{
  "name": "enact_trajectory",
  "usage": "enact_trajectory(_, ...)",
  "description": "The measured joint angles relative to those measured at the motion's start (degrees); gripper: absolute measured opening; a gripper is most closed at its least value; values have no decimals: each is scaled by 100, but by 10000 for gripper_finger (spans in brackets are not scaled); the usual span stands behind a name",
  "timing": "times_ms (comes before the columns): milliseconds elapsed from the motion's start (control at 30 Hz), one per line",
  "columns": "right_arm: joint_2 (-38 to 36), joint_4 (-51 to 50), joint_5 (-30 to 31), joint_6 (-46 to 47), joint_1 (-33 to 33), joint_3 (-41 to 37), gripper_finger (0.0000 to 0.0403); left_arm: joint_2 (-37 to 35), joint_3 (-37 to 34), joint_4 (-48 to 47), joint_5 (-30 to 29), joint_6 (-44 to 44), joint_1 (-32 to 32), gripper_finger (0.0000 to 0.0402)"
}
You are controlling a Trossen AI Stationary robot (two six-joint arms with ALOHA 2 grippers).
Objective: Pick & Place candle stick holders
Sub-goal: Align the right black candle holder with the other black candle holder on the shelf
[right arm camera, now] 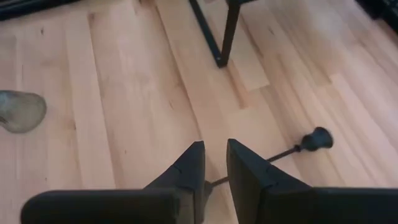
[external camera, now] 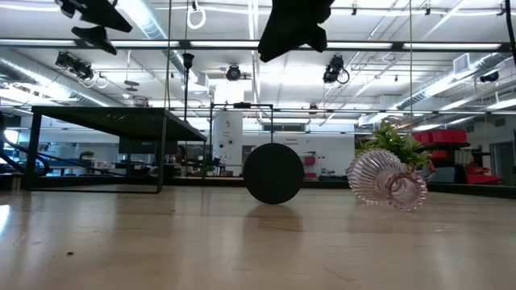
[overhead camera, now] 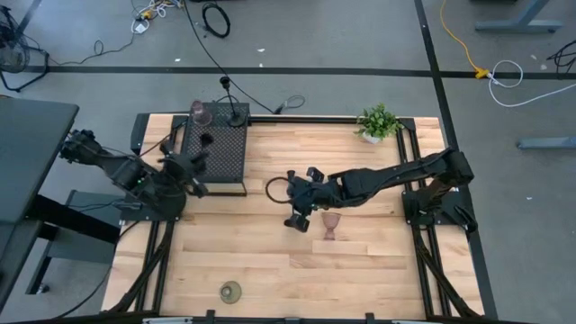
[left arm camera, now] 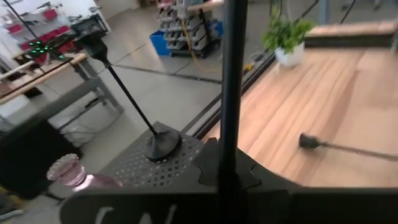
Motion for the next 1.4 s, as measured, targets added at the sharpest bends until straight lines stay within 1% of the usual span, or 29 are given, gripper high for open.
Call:
enact_trajectory(267,0,704,-26,105,80,-386,68,-1270,-883,48,-248,-443,-524,0)
enact_trajectory(333,0,874,-16,105,79,-444,68,-1567,-1109,272,-380,-439,-666,0)
enact_trajectory(367,0,940,-7,102,85,-481,68,-1720,-1213,437,-484,-419,-748,0)
enact_trajectory(467,0,1389,-21,-4,88,-654,68,-2069,-1512,1057,-908,25,-1001,0)
enact_trajectory(567,0,1773,-189,-12,88,-850,68,-2302,-1765,1460,-1150,333,-1189,0)
enact_trajectory(833,0,2140,-210,-51,93,-965,68,-2546,-2123,1499,-1696,124,-1472,0)
enact_trajectory(1067,-2,2350,-290,-266,59,-965,68,-2671,-2093,1505,-1835,194,-1636,0)
enact_trajectory(1400,-2,2349,-355,-307,57,-965,68,-2682,-2085,1576,-1845,167,-1600,0)
